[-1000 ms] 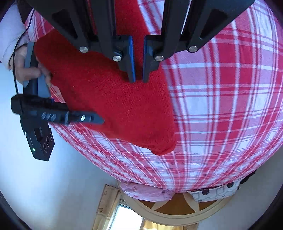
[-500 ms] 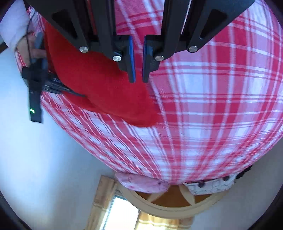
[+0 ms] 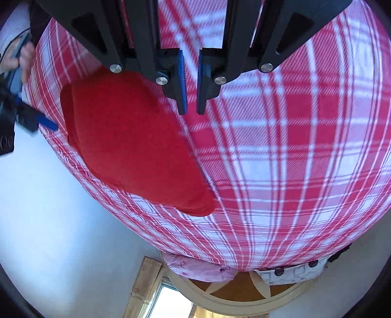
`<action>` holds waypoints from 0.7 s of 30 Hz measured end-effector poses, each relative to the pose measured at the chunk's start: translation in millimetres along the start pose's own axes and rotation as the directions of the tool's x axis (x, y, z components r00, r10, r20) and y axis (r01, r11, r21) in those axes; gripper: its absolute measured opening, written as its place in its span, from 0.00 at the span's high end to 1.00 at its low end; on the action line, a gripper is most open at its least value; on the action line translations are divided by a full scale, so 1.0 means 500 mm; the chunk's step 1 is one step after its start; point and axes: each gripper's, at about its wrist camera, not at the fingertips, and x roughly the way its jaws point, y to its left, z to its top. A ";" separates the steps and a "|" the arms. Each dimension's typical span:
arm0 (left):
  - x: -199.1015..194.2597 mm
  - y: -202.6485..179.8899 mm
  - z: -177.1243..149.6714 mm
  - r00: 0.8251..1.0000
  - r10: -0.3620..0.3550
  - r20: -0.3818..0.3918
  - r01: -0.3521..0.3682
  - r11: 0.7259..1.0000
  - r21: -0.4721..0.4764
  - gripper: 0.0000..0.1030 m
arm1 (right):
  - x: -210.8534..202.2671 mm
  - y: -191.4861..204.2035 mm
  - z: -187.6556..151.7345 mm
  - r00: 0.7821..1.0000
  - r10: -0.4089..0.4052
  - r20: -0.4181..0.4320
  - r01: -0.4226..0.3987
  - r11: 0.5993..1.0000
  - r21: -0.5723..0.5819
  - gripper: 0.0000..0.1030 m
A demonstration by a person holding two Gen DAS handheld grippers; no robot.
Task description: Fold small clothes
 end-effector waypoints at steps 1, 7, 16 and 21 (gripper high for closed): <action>-0.003 0.000 -0.004 1.000 -0.006 0.001 0.006 1.000 0.000 0.93 | 0.002 0.012 -0.019 1.000 0.016 -0.019 -0.016 1.000 -0.006 0.28; -0.021 -0.025 -0.033 0.999 -0.037 -0.018 0.038 0.999 0.012 0.93 | 0.108 0.053 -0.077 0.991 -0.020 -0.133 0.011 0.998 -0.063 0.51; -0.047 -0.054 -0.034 1.000 -0.013 -0.003 0.014 0.996 0.087 0.93 | 0.096 0.082 -0.050 0.961 -0.086 -0.263 0.021 0.971 -0.239 0.90; -0.044 -0.069 0.027 0.999 0.015 0.048 -0.020 0.994 0.105 0.93 | 0.069 0.044 -0.047 0.904 -0.340 -0.260 0.221 0.891 -0.398 0.91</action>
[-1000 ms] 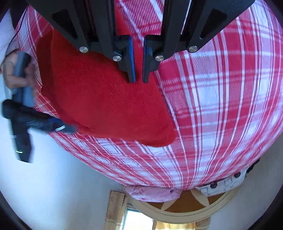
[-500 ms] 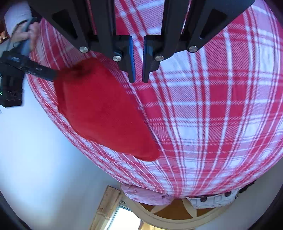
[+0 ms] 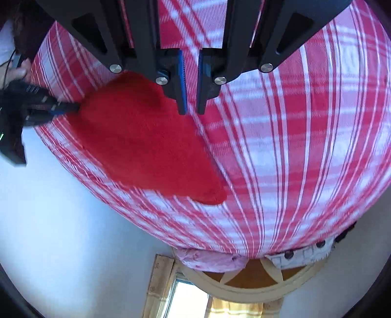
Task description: Fold small clothes
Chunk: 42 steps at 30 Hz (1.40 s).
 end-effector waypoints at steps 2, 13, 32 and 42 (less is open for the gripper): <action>0.010 -0.019 0.022 1.000 -0.017 0.012 0.017 1.000 0.011 0.93 | 0.031 -0.010 -0.008 0.999 0.041 -0.008 -0.041 0.999 0.030 0.90; 0.002 -0.109 -0.100 0.986 -0.136 -0.099 0.151 0.977 0.153 0.93 | 0.009 -0.037 -0.016 0.995 0.062 0.075 -0.071 0.990 0.121 0.89; 0.018 -0.082 -0.074 0.995 -0.082 0.056 0.086 0.993 -0.081 0.93 | 0.001 -0.056 0.002 0.939 0.250 0.235 -0.313 0.905 0.288 0.59; 0.081 -0.087 -0.094 0.999 -0.031 -0.015 0.030 0.997 -0.067 0.93 | 0.057 0.002 0.031 0.960 0.228 0.165 -0.262 0.936 0.234 0.85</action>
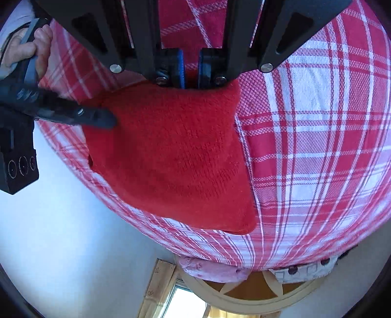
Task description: Fold small clothes
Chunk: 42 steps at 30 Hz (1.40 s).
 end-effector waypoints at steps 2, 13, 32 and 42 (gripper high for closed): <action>-0.016 0.001 0.001 0.999 0.009 0.038 -0.009 1.000 0.014 0.98 | 0.013 0.019 -0.008 0.998 -0.047 -0.028 0.045 0.997 -0.060 0.87; -0.054 -0.015 -0.037 0.989 0.139 0.043 -0.145 0.959 0.244 1.00 | -0.024 -0.015 -0.027 0.978 -0.196 -0.072 0.183 0.971 -0.152 0.90; -0.005 0.136 0.182 1.000 0.015 0.001 -0.015 0.997 -0.072 1.00 | 0.038 0.135 0.047 0.992 0.110 0.054 -0.097 0.973 -0.209 0.51; 0.053 0.138 0.215 0.993 -0.109 -0.045 0.099 0.976 -0.193 1.00 | -0.028 0.086 0.026 0.986 0.153 0.065 -0.139 0.973 -0.187 0.39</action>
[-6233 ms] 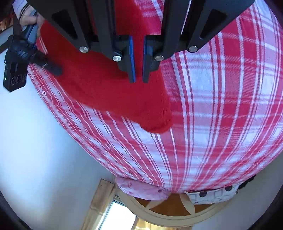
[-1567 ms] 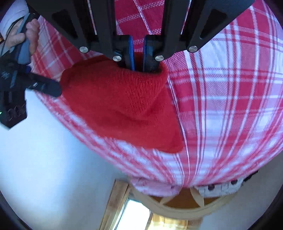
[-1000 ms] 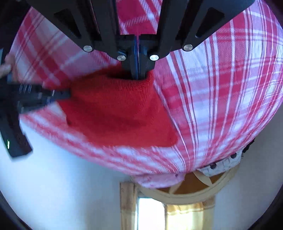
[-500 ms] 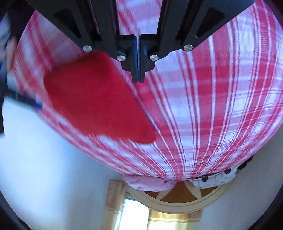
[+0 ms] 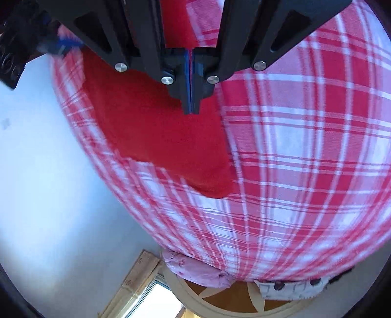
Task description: Fold small clothes
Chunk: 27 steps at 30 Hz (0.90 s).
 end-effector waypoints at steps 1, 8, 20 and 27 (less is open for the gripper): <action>0.009 -0.008 0.007 1.000 -0.003 -0.007 0.002 1.000 -0.009 1.00 | -0.034 -0.015 0.017 0.997 -0.025 0.075 0.023 0.999 0.024 0.12; 0.076 -0.043 0.013 0.998 0.013 -0.058 -0.015 0.999 -0.032 1.00 | -0.042 -0.165 0.096 0.946 -0.276 0.172 0.231 0.942 0.245 0.00; 0.108 -0.089 -0.019 0.964 0.265 0.026 -0.266 0.951 0.161 0.99 | 0.076 -0.207 0.029 0.931 -0.359 -0.061 0.361 0.891 0.276 0.00; 0.107 -0.096 -0.026 0.940 0.340 0.034 -0.339 0.918 0.205 0.99 | 0.090 -0.212 0.022 0.925 -0.374 -0.064 0.377 0.889 0.260 0.00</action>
